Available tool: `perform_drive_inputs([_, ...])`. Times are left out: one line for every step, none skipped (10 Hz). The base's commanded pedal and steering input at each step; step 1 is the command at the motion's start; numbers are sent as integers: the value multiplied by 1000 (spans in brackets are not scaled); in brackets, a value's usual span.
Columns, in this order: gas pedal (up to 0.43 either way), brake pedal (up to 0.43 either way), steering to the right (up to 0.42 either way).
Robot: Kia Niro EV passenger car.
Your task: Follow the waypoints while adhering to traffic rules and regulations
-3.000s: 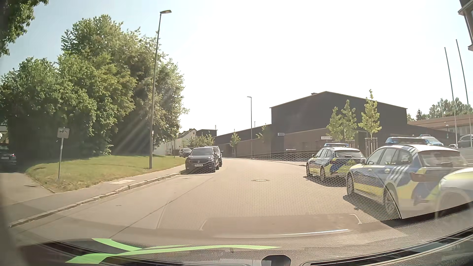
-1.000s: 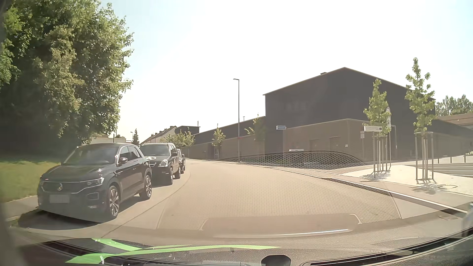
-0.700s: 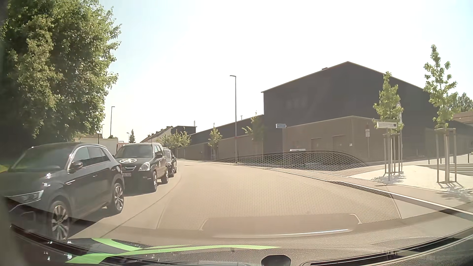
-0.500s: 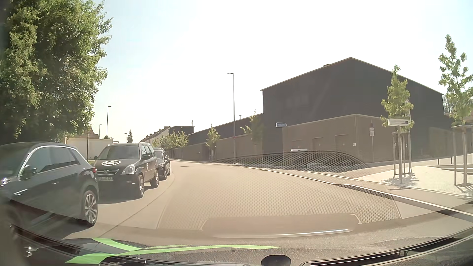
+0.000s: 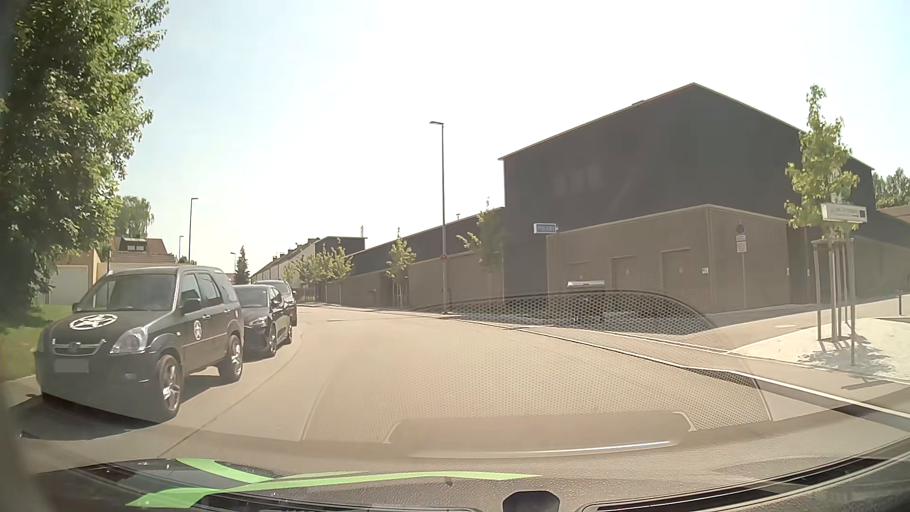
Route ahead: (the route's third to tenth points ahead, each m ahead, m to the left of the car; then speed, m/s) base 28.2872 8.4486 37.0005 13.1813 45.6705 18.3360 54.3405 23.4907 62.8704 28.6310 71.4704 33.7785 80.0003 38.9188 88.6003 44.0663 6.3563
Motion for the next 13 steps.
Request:
perform_drive_inputs([138,0,0])
perform_drive_inputs([138,0,-2])
perform_drive_inputs([138,0,-4])
perform_drive_inputs([138,0,-8])
perform_drive_inputs([138,0,-13])
perform_drive_inputs([138,0,-18])
perform_drive_inputs([138,0,-20])
perform_drive_inputs([138,0,-20])
perform_drive_inputs([138,0,-23])
perform_drive_inputs([138,0,-29])
perform_drive_inputs([138,0,-37])
perform_drive_inputs([138,0,-50])
perform_drive_inputs([138,0,-58])
